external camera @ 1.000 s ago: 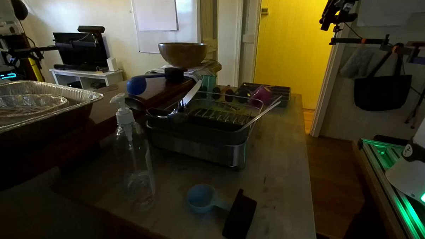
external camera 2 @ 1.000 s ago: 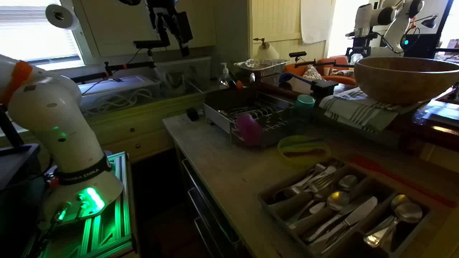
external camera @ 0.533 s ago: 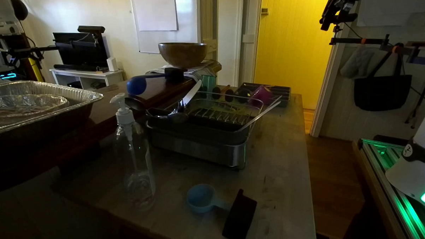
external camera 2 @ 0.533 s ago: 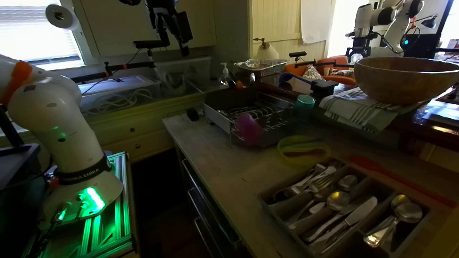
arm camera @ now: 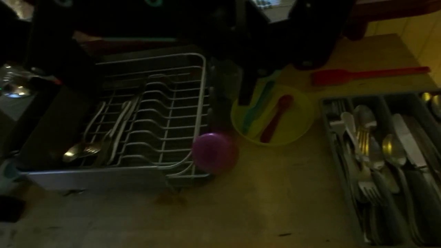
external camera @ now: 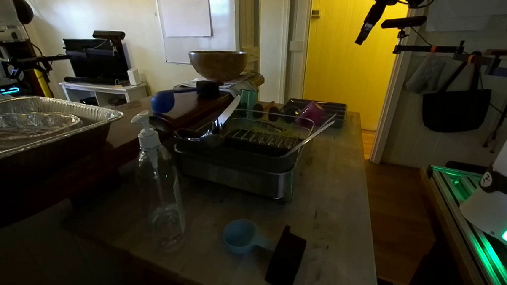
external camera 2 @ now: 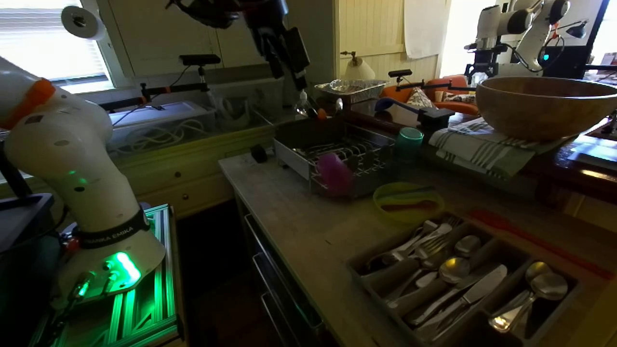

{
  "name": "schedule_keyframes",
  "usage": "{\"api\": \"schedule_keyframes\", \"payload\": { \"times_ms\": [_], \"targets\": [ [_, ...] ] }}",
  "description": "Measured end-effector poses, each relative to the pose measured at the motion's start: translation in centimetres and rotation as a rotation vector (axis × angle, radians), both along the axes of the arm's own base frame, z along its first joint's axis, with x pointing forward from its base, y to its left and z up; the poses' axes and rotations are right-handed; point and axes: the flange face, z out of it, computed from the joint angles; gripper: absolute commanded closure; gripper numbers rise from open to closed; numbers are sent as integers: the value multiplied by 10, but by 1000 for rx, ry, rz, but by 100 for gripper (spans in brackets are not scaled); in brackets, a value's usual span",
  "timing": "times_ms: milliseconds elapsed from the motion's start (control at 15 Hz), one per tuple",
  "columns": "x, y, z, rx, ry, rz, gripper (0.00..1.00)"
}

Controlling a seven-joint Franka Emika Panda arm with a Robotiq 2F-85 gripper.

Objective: Remove one silver spoon from the dish rack and place the spoon from the yellow plate on the cutlery holder.

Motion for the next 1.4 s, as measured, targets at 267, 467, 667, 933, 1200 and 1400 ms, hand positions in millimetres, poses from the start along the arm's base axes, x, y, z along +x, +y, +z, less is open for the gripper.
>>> {"api": "schedule_keyframes", "payload": {
  "times_ms": [267,467,667,933,1200,1400],
  "targets": [
    [36,-43,-46,-54,8,-140,0],
    [56,-77,-78,-77,46,-257,0],
    [71,-111,-105,-81,95,-372,0],
    [89,-152,-138,-74,137,-525,0],
    [106,-186,-168,-51,153,-691,0],
    [117,-206,-187,-32,159,-812,0]
  ]
}}
